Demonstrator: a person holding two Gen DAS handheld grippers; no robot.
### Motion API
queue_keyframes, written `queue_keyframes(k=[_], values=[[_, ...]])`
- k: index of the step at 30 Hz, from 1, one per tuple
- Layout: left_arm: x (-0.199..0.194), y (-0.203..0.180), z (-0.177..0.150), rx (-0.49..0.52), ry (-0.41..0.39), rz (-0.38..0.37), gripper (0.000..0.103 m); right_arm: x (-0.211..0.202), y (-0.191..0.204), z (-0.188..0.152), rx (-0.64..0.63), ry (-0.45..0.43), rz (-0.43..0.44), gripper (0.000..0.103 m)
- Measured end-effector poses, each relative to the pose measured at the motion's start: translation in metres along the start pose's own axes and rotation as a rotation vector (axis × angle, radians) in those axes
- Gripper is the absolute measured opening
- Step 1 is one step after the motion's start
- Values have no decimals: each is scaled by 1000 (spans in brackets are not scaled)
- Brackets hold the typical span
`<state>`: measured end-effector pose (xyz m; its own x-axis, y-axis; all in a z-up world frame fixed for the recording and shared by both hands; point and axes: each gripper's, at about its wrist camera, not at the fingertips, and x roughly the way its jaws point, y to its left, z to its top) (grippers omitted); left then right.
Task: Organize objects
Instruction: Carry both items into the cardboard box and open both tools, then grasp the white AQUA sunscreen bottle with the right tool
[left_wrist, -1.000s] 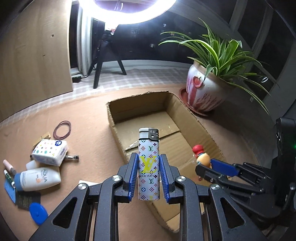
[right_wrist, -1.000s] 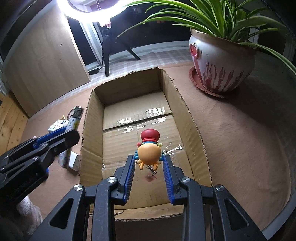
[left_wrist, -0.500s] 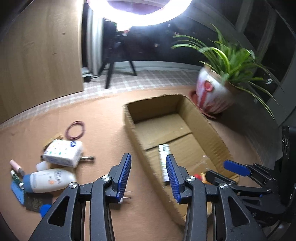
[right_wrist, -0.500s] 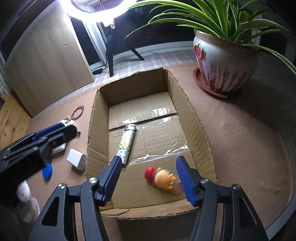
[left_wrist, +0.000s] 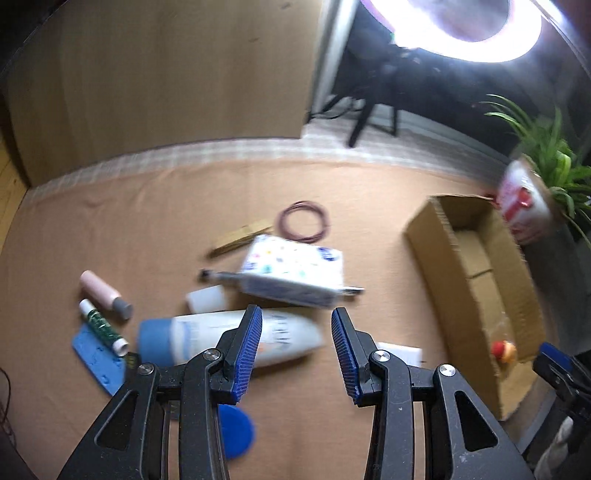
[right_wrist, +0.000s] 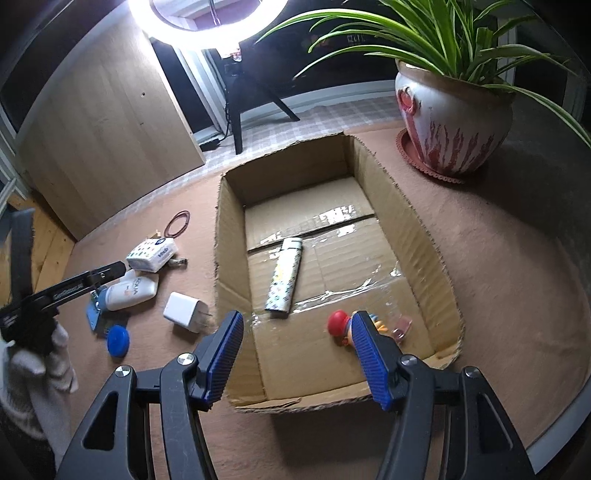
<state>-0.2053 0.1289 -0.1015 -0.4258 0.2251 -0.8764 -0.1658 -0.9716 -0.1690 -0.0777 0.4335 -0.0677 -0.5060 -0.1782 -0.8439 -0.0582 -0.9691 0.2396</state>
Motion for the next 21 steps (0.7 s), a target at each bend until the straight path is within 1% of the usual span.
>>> queue_keyframes(k=[4,9,14,15,21], values=[[16,26,3,-30,46,16,42,-2,9,-5,-1,-1,2,57],[30,40,9,-28,83,24,42,-4,13,-10,15,-4,-2,57],[47,43,13,-27,133,-16,42,-10,16,-14,22,-12,-5,57],[50,42,13,-28,145,-37,40,-12,17,-14,22,-14,-7,57],[46,23,-8,29,168,-123,40,-19,20,-16,21,-20,-2,57]])
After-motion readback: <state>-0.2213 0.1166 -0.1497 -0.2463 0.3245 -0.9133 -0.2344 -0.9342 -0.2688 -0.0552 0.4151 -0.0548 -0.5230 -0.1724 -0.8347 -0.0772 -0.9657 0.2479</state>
